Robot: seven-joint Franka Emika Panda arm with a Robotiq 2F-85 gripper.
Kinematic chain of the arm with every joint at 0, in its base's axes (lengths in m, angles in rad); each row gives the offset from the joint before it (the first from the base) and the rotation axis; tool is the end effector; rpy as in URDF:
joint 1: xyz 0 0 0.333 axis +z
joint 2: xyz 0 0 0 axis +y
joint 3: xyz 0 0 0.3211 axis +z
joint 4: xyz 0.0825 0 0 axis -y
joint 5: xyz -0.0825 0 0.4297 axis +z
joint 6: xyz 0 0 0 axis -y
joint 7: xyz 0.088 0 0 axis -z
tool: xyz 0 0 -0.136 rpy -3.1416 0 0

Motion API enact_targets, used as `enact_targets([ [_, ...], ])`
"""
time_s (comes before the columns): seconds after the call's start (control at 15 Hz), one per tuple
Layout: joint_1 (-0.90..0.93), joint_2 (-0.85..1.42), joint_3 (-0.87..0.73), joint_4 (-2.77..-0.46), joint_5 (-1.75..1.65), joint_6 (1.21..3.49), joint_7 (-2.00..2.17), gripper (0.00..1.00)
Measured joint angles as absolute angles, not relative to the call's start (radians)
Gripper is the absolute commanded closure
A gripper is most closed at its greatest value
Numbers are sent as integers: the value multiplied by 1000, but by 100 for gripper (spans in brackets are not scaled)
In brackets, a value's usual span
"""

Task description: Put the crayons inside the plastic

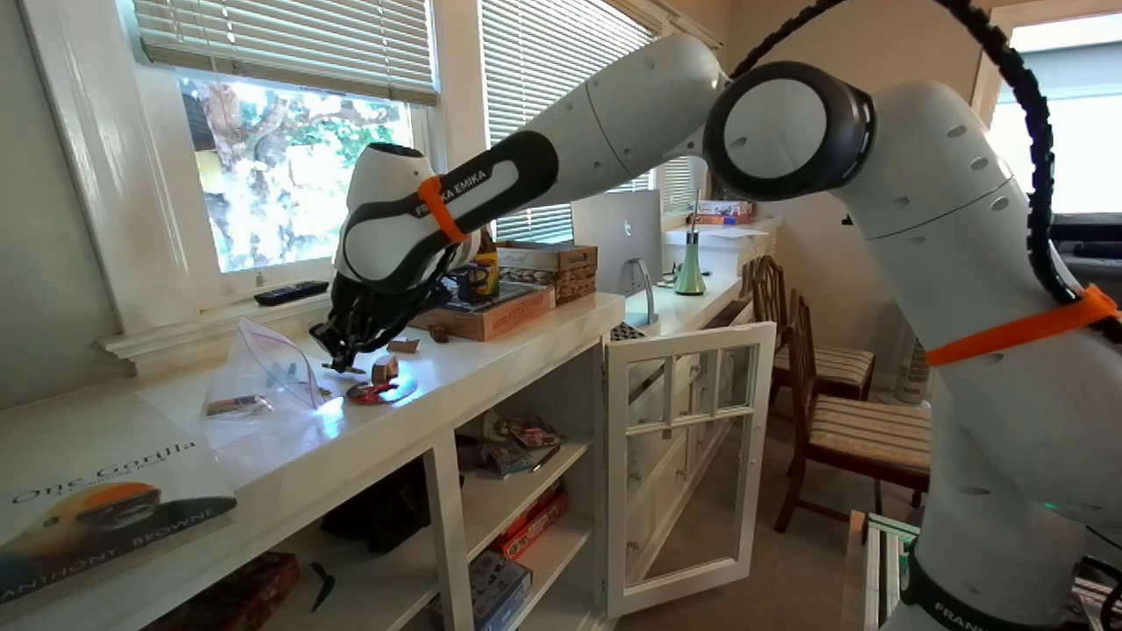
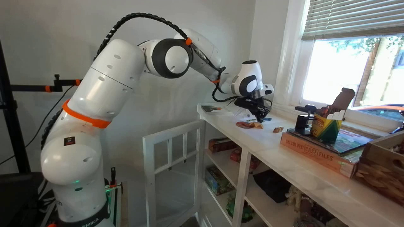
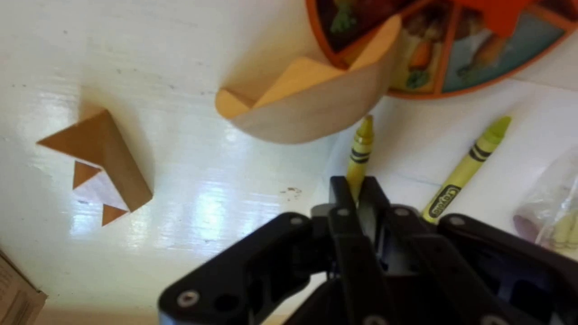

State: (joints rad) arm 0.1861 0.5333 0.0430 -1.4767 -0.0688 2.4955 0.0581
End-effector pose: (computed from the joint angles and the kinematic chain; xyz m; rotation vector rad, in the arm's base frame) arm 0.7802 0.1751 0.3806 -2.9991 -0.3074 -0.7472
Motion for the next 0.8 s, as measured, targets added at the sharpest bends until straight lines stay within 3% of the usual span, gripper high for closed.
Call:
enact_targets([
  [0.8,196,385,86,-1515,-73,2476,13,97],
])
